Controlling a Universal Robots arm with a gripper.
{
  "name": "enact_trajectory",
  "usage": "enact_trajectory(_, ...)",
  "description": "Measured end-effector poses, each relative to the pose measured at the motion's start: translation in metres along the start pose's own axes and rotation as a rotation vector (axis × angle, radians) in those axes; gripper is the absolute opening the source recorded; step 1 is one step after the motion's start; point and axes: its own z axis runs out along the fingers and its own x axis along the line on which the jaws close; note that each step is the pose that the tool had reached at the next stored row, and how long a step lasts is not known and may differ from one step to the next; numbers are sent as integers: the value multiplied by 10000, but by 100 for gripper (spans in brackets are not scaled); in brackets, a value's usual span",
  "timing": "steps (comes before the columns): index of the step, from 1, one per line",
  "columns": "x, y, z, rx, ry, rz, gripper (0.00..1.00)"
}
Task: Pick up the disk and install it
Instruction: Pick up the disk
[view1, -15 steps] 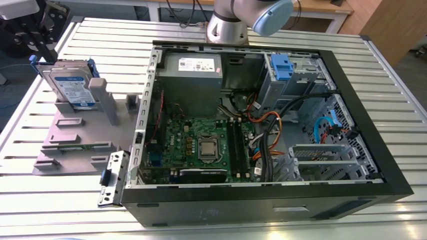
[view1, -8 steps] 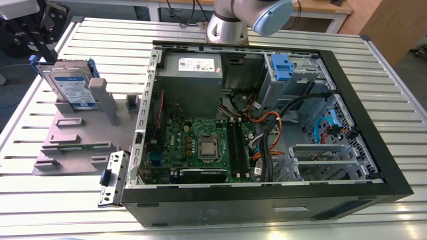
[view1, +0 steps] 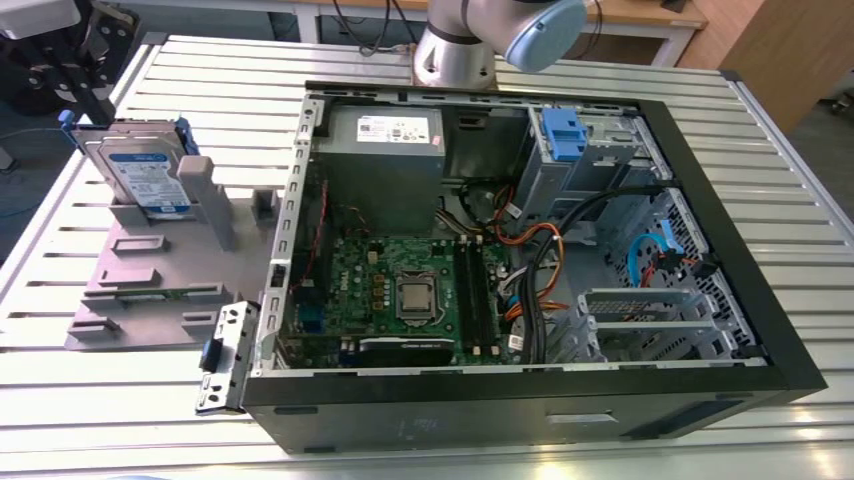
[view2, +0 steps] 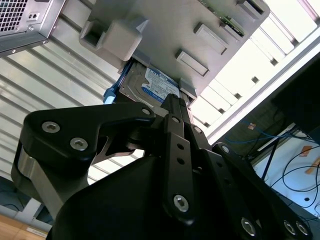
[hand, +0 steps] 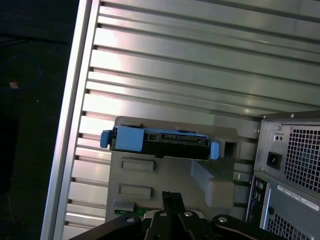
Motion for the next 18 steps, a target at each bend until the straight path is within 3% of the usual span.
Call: enact_trajectory(18,0,0,0,-4,2,-172,11)
